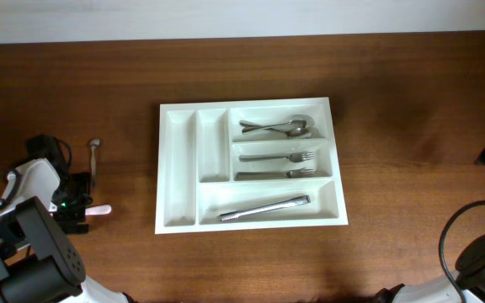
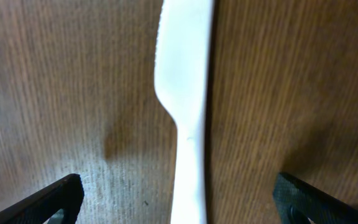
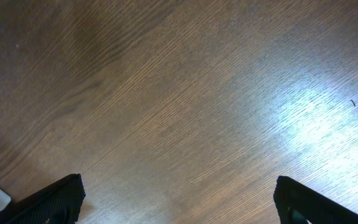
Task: Pack container
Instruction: 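Lower the left gripper and close it on the knife handle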
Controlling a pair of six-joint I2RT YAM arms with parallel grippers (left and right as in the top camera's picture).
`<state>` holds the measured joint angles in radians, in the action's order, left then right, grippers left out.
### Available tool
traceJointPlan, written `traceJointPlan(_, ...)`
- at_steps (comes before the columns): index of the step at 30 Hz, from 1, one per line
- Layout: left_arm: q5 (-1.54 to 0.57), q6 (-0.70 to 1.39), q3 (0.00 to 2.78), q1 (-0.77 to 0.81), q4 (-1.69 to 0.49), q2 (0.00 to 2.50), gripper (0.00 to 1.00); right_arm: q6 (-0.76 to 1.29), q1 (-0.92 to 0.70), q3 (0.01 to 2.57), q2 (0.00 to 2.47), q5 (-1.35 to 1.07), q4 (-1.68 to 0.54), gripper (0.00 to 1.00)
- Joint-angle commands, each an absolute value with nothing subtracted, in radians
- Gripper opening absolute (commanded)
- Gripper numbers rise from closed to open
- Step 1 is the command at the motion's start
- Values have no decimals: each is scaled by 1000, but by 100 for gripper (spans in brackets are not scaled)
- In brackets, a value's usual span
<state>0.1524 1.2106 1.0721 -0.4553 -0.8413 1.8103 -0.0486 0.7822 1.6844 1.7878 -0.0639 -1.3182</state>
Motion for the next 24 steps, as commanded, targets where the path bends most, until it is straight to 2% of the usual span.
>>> traceJointPlan(1,149,1179,1066,-461,-829,1823,99,-40,779,1683,1784,-51,-1316,99)
traceJointPlan(12,77,1179,993,-461,-735,1823,99,-40,779,1683,1784,-51,-1316,99)
traceJointPlan(24,78,1179,937,-461,-726,1823,99,-40,779,1683,1784,-51,-1316,99)
